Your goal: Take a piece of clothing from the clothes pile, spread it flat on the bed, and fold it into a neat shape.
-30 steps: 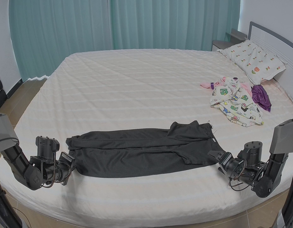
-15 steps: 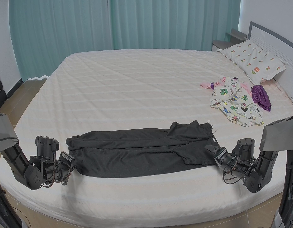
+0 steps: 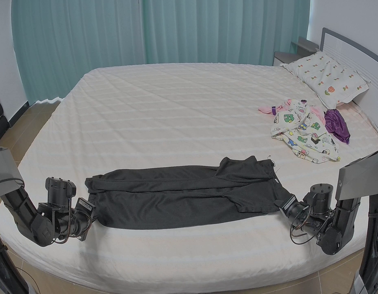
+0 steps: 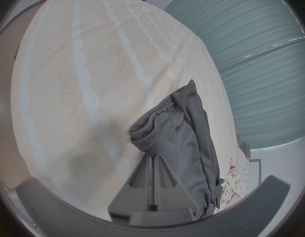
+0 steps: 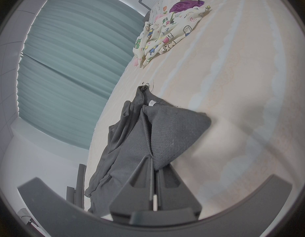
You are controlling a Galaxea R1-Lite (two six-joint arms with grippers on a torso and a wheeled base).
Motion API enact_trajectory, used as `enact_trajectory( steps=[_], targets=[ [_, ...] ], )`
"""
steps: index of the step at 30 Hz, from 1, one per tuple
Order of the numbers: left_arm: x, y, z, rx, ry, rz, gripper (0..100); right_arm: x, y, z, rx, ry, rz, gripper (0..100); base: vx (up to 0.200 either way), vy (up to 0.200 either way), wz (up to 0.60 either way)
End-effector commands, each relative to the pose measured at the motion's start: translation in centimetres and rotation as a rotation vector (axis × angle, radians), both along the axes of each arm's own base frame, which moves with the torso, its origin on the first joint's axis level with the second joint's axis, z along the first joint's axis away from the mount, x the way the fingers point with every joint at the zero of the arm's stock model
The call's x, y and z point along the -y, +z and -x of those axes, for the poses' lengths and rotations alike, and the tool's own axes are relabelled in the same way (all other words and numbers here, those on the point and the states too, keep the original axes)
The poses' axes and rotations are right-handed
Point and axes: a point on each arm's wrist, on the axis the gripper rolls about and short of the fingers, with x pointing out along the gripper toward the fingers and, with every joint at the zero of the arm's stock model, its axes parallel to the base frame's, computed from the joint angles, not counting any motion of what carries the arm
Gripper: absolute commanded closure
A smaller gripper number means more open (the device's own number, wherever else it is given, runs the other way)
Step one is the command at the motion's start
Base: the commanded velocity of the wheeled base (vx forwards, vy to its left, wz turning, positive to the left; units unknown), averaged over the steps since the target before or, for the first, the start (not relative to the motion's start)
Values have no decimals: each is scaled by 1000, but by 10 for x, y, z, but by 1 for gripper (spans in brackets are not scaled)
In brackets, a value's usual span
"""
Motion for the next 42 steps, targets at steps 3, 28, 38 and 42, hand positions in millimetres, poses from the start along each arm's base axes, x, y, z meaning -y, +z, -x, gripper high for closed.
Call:
enact_trajectory(
  steps=[3,28,38,42],
  targets=[
    [-1,3,9,14,-4,-7,100,4,9,18,-7,5,6,100,0,0,0],
    [-4,9,38,-37,-17,-39,100,15,17,73,-119,57,83,100,0,0,0],
    [-6,8,64,-71,-53,-66,100,17,25,78,-121,62,100,100,0,0,0],
    [-2,4,71,-98,-80,-73,100,18,22,81,-162,74,126,100,0,0,0]
  ],
)
